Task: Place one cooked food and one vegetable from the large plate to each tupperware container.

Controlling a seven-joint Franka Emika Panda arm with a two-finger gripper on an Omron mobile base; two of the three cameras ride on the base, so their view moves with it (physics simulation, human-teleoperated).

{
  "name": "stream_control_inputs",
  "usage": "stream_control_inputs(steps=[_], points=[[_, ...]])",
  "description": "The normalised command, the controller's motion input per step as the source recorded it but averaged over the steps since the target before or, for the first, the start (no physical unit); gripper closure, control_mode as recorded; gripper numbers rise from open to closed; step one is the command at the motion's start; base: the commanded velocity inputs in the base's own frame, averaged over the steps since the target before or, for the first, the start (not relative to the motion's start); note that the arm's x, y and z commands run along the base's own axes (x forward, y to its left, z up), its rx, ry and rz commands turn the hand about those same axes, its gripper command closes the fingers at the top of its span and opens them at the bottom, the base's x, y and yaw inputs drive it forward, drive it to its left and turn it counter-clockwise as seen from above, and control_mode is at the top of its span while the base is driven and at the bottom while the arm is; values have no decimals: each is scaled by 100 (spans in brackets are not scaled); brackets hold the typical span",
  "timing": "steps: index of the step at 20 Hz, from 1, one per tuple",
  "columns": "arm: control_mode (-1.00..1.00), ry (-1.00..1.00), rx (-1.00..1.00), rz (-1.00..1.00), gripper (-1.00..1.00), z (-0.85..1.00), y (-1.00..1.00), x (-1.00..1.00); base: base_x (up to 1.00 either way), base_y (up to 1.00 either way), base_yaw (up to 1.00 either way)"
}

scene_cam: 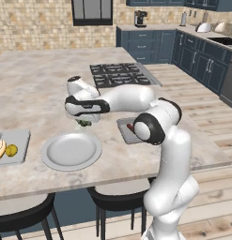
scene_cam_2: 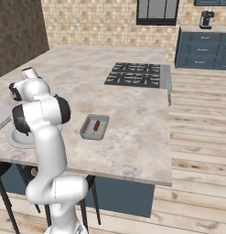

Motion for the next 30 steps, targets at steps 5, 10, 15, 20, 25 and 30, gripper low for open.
stream_control_inputs(steps=[5, 10, 15, 20, 25, 30], points=[[-100, 1, 0, 34, 100, 43, -100, -3, 0, 0, 0], [-100, 2, 0, 40, 100, 5, -100, -9, 0, 0, 0], [-100, 8, -1, 33, 100, -7, -100, -7, 0, 0, 0], [-100, 22, -14, 10, 100, 16, -48, -18, 0, 0, 0], [-100, 6, -4, -5, 100, -37, -43, 0, 0, 0, 0], [-100, 0, 0, -10, 100, -34, -35, 4, 0, 0, 0]])
